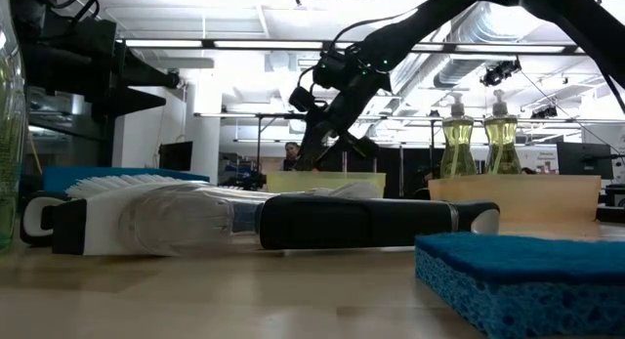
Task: Pick & Place Kitchen Sink Supplies
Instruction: Put the black dishwashing brush into the yellow bin
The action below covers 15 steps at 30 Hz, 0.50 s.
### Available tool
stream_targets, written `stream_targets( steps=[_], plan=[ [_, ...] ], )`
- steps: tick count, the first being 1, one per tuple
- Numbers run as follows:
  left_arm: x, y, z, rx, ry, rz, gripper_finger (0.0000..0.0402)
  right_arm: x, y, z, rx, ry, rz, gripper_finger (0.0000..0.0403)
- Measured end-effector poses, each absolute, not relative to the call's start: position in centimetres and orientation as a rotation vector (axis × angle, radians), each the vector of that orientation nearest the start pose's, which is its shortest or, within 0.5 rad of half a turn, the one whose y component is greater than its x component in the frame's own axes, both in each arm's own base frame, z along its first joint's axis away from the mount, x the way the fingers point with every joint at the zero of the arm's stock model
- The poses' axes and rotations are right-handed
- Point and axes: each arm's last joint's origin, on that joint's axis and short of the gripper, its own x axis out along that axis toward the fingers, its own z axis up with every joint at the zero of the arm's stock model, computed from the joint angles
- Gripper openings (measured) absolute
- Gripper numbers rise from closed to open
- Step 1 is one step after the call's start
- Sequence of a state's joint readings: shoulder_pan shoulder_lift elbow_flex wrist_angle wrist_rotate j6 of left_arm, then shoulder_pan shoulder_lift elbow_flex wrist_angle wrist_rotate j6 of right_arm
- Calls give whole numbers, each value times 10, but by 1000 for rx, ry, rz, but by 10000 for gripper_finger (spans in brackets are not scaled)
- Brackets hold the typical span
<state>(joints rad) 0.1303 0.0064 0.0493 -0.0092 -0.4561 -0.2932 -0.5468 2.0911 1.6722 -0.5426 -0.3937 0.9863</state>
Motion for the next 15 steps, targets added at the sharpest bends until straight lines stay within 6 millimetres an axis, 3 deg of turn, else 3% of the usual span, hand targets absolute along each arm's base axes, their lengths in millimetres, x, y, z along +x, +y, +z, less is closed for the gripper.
stream_targets(
  steps=[15],
  plan=[
    [89, 25, 179, -290, -119, 578, 280, 398, -224, 218, 1298, 707, -543, 154]
  ],
)
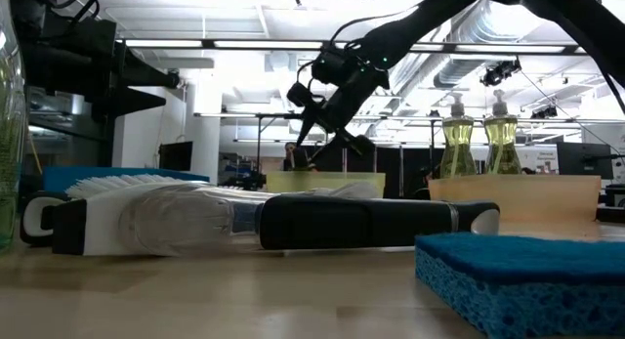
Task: Pick & Place Kitchen Sink Supplies
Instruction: Put the black dishwashing brush into the yellow bin
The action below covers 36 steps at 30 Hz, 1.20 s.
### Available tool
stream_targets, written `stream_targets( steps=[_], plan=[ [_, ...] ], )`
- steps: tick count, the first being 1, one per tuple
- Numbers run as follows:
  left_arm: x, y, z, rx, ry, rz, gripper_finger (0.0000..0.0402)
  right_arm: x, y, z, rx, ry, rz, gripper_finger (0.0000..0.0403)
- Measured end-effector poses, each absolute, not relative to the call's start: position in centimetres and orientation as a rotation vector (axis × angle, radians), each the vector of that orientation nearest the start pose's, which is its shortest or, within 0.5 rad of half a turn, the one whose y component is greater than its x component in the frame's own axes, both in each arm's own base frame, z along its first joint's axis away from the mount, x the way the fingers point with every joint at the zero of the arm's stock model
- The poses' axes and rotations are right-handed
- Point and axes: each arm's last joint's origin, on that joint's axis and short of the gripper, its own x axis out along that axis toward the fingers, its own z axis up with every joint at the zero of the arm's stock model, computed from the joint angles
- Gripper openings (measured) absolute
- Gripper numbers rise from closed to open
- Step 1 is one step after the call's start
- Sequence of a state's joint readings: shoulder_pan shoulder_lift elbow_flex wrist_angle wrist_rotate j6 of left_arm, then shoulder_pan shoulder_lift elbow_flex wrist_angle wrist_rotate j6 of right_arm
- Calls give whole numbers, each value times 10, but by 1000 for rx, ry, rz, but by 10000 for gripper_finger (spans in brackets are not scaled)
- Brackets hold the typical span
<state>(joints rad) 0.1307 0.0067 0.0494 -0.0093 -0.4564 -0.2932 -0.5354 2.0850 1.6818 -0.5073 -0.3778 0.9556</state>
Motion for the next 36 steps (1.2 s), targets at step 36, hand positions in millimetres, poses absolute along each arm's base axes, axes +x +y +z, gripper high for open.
stream_targets(
  steps=[36],
  plan=[
    [89, 25, 179, -290, -120, 576, 280, 419, -59, 263, 294, 1008, -120, 198]
  ],
)
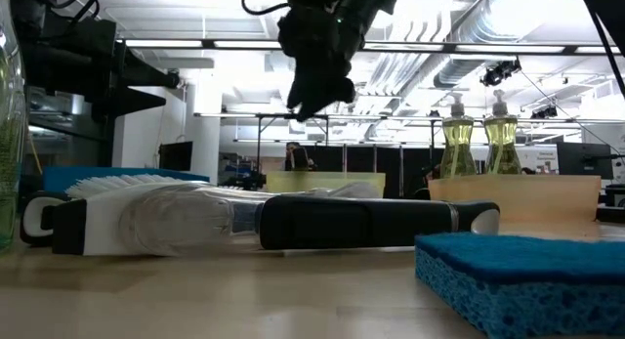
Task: Pick & Place Kitchen Sink Supplies
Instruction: Put the black dishwashing brush into the yellow bin
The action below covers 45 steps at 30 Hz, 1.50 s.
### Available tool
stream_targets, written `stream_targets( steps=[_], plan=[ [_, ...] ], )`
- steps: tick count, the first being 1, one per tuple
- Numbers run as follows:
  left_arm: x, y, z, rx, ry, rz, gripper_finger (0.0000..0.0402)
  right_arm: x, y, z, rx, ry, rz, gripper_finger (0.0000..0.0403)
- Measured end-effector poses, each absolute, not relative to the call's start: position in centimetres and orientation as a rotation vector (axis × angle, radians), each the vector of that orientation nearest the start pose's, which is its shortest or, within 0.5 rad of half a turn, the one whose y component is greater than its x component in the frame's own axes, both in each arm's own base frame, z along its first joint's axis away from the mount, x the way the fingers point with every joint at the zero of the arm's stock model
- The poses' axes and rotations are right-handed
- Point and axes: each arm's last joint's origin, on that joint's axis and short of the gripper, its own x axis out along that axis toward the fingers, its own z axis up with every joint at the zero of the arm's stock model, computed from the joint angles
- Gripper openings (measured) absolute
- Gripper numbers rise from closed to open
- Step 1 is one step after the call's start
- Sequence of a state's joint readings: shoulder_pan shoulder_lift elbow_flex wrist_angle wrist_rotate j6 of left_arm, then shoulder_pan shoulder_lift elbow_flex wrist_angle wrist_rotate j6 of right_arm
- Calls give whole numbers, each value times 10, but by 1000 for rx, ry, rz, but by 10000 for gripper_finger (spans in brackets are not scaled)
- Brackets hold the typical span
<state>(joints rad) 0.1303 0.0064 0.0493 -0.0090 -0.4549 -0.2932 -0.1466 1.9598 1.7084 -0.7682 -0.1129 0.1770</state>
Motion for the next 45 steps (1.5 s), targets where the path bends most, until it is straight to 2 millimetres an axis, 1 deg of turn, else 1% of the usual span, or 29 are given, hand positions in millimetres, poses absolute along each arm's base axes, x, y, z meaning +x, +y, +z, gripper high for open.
stream_targets(
  steps=[5, 8, 12, 15, 19, 23, 34, 45],
  plan=[
    [90, 25, 179, -290, -119, 576, 280, 415, -37, 240, 242, 1076, -136, 253],
    [90, 25, 179, -290, -119, 576, 280, 412, -24, 226, 255, 1113, -119, 281],
    [89, 25, 179, -290, -119, 576, 280, 408, -7, 207, 247, 1131, -108, 295],
    [89, 25, 179, -290, -119, 576, 280, 405, 2, 190, 184, 1115, -105, 294],
    [89, 25, 179, -290, -119, 576, 280, 404, 7, 173, 75, 1045, -128, 292],
    [89, 25, 179, -290, -119, 576, 280, 402, 9, 161, 5, 975, -190, 292],
    [89, 25, 179, -291, -119, 575, 280, 399, 11, 145, 143, 862, -255, 291],
    [90, 25, 179, -290, -119, 575, 280, 404, 12, 129, 173, 870, -261, 291]
  ],
)
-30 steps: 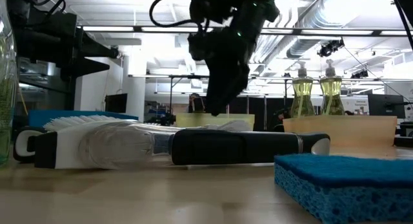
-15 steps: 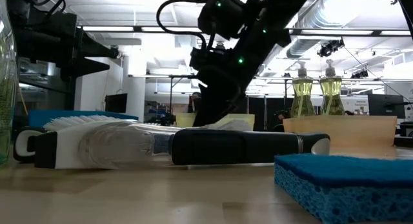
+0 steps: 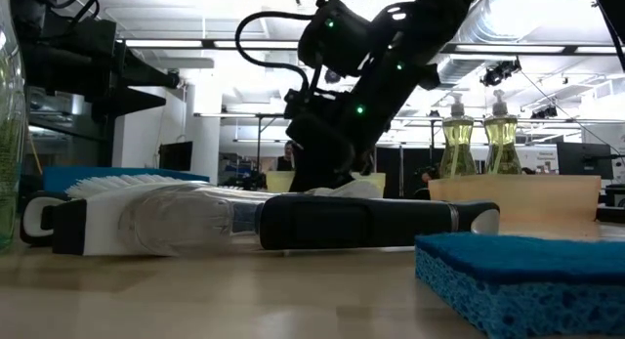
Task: Pick & Place Kitchen Sink Supplies
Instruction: Put the black dishwashing brush into the yellow bin
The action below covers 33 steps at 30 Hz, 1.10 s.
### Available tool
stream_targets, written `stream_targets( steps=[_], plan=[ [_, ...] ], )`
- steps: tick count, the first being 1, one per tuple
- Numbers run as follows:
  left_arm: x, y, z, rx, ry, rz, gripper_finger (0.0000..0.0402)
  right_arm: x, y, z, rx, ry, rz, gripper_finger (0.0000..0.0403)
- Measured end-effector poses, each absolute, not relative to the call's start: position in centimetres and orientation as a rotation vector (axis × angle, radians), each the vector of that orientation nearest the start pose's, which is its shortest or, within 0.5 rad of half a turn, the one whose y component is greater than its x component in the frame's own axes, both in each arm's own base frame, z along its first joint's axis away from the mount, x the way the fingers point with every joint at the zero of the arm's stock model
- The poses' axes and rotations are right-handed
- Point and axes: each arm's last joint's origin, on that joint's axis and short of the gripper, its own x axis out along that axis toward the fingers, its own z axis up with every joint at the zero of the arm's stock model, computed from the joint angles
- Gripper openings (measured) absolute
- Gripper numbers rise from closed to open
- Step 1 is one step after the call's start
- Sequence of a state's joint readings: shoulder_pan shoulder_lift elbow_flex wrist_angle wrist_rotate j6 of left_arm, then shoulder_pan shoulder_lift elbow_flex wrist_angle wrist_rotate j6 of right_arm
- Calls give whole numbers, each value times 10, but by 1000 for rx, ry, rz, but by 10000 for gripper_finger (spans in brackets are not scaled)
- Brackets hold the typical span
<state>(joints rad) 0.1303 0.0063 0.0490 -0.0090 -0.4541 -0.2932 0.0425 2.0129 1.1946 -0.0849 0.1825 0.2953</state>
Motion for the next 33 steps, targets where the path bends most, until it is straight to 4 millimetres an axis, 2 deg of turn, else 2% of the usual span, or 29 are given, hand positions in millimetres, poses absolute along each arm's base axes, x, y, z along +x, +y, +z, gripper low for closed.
stream_targets(
  steps=[11, 33],
  plan=[
    [89, 25, 179, -290, -119, 575, 280, 404, 12, 129, 187, 865, -279, 279],
    [89, 25, 179, -290, -120, 576, 280, 401, 12, 127, 188, 906, -268, 148]
  ],
)
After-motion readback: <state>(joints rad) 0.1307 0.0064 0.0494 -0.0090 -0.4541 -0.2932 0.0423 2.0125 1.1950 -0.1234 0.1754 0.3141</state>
